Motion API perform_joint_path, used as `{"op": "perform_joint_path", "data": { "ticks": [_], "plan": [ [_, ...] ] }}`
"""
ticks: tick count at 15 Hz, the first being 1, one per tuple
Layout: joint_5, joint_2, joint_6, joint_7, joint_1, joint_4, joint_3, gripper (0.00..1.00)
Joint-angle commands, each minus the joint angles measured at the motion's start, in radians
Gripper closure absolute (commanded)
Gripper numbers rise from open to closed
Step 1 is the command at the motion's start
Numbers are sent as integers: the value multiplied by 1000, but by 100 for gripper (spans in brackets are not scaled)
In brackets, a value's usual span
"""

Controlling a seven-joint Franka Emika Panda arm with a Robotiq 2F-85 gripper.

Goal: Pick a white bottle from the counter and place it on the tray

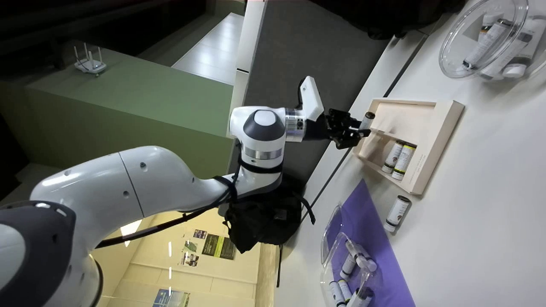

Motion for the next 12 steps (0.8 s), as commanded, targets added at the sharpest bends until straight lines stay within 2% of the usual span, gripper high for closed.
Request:
{"op": "perform_joint_path", "data": {
  "ticks": [1,4,9,12],
  "plan": [
    [15,76,-116,-230,2,154,10,87],
    [27,108,-193,-418,9,217,9,87],
    [84,146,-298,-545,21,293,-6,87],
    [113,161,-345,-555,30,326,-19,87]
  ]
}}
